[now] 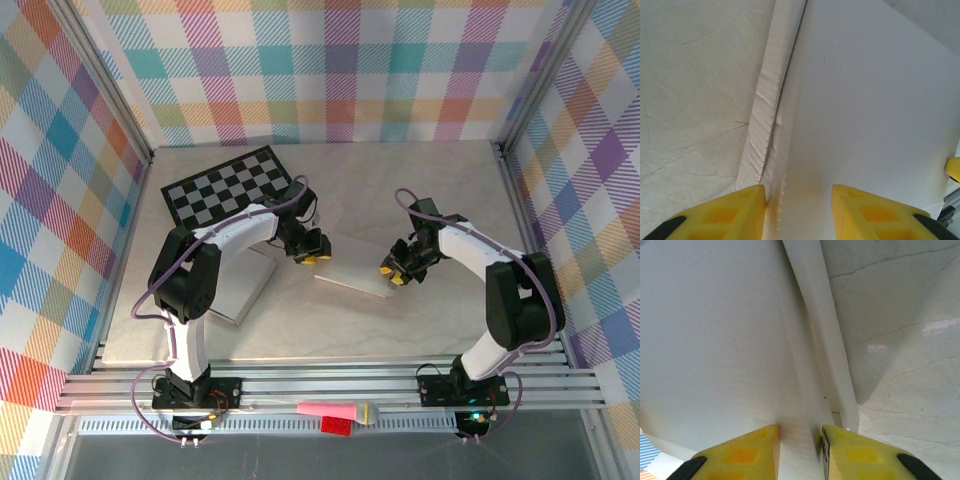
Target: Fold the paper box
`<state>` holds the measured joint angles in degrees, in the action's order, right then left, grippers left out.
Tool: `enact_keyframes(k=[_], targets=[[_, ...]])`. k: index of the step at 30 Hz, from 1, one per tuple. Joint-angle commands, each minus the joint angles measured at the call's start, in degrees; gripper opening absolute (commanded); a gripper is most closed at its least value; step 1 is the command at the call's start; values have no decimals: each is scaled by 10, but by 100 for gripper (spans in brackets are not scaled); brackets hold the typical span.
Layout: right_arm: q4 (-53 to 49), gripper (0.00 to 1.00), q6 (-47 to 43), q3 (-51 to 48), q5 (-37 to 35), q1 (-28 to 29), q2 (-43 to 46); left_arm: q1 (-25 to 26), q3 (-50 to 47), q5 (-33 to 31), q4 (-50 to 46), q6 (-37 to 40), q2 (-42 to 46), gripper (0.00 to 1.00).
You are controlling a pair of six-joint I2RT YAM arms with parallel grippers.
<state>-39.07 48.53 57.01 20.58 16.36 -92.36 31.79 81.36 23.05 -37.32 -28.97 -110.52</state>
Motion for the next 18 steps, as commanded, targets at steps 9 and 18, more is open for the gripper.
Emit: enact_keyframes(k=[9, 18], targets=[[-31, 24, -43, 20, -23, 0, -19, 23, -37, -24, 7, -21, 34, 18], [-70, 22, -100, 34, -59, 1, -39, 34, -88, -59, 8, -45, 65, 17]])
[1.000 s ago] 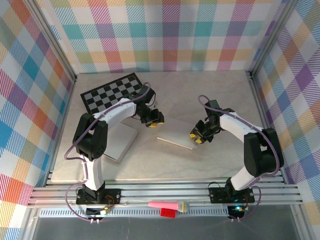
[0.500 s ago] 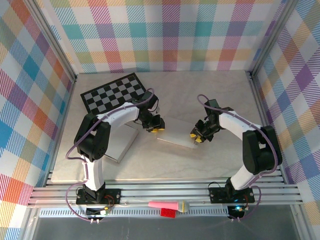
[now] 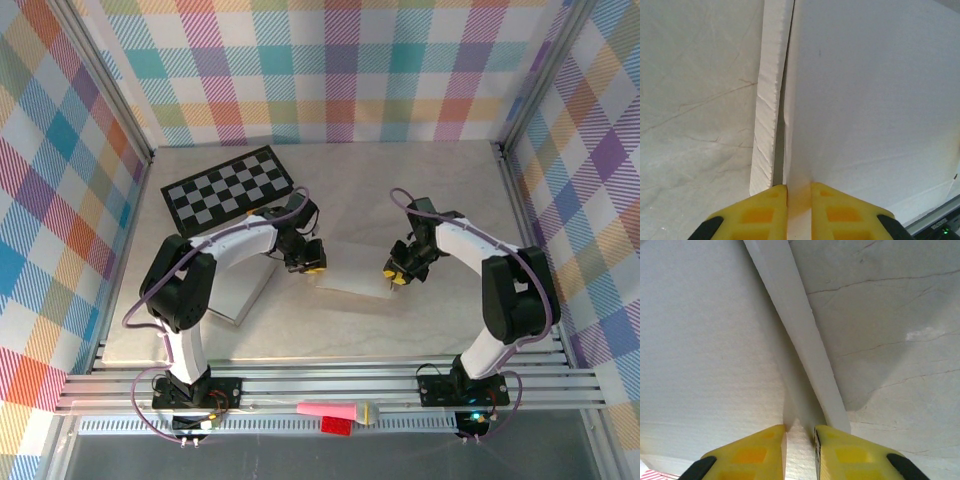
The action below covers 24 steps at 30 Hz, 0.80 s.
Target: Fold the paper box
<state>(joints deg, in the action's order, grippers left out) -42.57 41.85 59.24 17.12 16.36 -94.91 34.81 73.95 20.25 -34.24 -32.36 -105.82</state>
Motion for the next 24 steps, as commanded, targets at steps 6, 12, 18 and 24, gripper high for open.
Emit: enact_keyframes(k=[6, 12, 18, 24], targets=[[-46, 25, -56, 16, -35, 1, -10, 11, -16, -54, -50, -9, 23, 31], [-67, 35, -85, 39, -28, 1, -9, 11, 1, -63, -67, 0, 16, 38], [-79, 41, -93, 61, -15, 2, 7, 11, 0, -58, -43, 1, 6, 36], [-87, 51, -127, 58, -49, 0, -4, 11, 4, -54, -28, 3, -5, 34]])
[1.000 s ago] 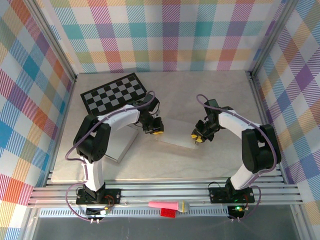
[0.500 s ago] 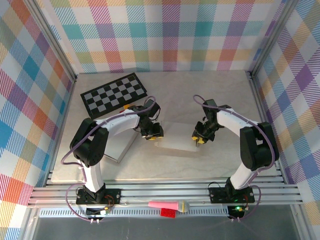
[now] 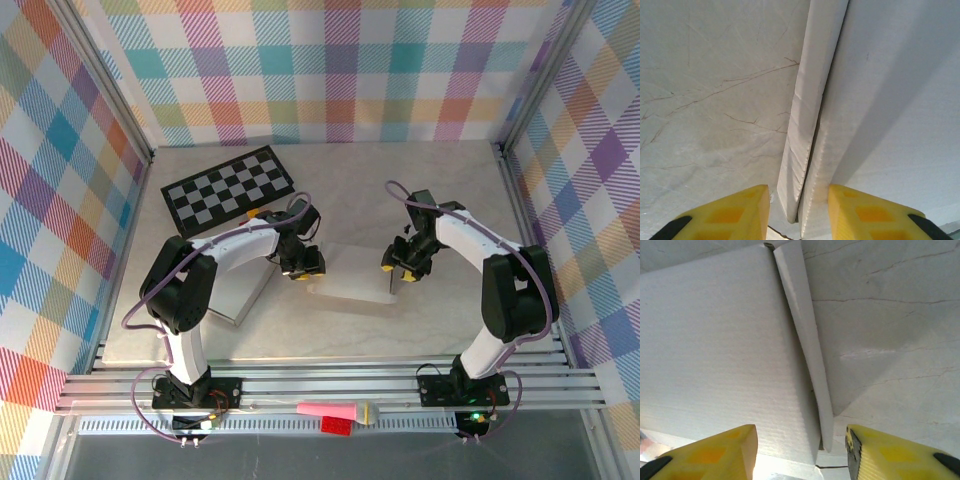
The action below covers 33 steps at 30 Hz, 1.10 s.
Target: Fold the paper box
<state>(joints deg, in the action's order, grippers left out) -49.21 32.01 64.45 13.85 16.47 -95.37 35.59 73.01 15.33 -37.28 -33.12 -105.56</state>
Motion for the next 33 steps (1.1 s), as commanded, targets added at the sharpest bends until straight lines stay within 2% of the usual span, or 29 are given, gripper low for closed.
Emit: enact_keyframes(k=[1, 5, 15, 20, 33], targets=[[-15, 52, -35, 3, -18, -2, -4, 3, 13, -5, 4, 11, -9, 33], [17, 52, -52, -5, 11, -1, -27, 4, 9, -5, 8, 11, -9, 33], [46, 38, -39, -4, 49, -1, -63, 4, -2, 13, 31, 13, -16, 33], [51, 32, -29, -8, 48, -1, -68, 4, -3, 15, 32, 13, -20, 32], [59, 28, -27, -31, 25, -1, -82, 4, -30, -12, 17, 30, -25, 32]])
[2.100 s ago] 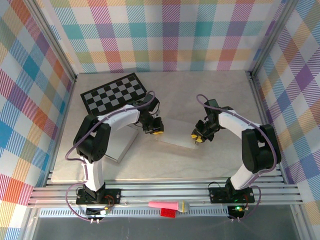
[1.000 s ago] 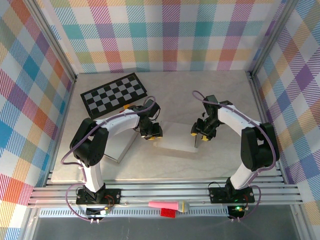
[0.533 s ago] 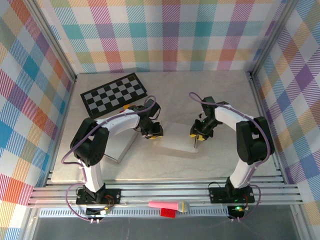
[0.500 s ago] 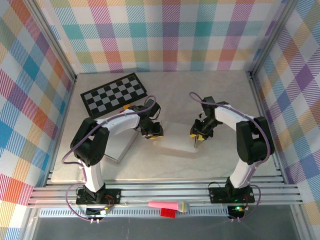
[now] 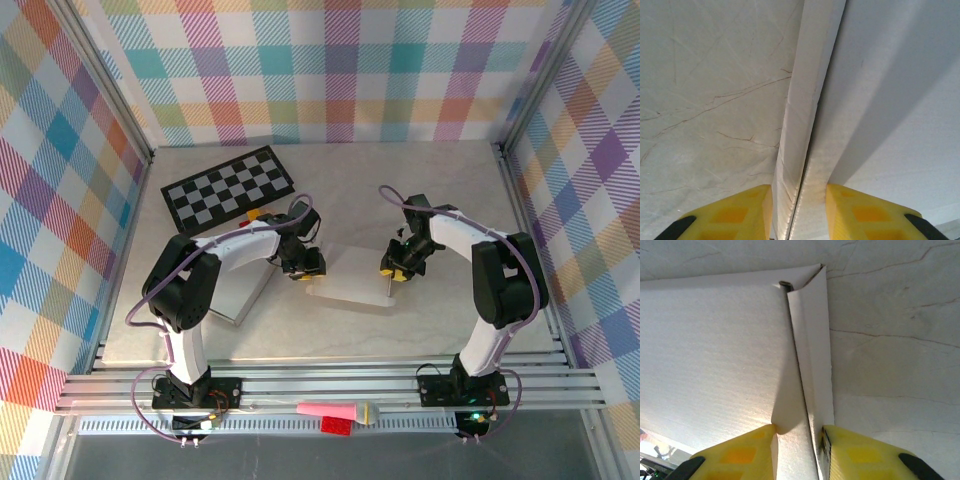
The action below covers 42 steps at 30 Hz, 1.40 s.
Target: Fold the paper box
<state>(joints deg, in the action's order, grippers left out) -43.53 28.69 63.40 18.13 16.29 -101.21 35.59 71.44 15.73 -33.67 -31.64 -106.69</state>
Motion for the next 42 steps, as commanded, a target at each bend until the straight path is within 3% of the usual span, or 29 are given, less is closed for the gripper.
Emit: enact_keyframes(k=[1, 10, 22, 28, 34, 38, 42], targets=[[2, 27, 7, -20, -20, 0, -26, 4, -14, -17, -19, 16, -14, 33], [-1, 19, 6, -25, -28, 2, -14, 6, -8, -12, -13, 18, -18, 26], [12, 19, 22, -44, -32, 4, -37, 8, -22, 6, 14, 0, -23, 24], [-1, 28, 22, -41, -56, 4, -30, 8, -41, -1, 20, -7, -15, 24], [-11, 29, 16, -30, -60, 4, -11, 7, -32, -5, 14, -3, -12, 21], [-8, 27, 18, -33, -55, 4, -15, 8, -33, -1, 22, -6, -12, 20], [8, 18, 29, -42, -46, 6, -19, 8, -36, 4, 26, -9, -10, 19]])
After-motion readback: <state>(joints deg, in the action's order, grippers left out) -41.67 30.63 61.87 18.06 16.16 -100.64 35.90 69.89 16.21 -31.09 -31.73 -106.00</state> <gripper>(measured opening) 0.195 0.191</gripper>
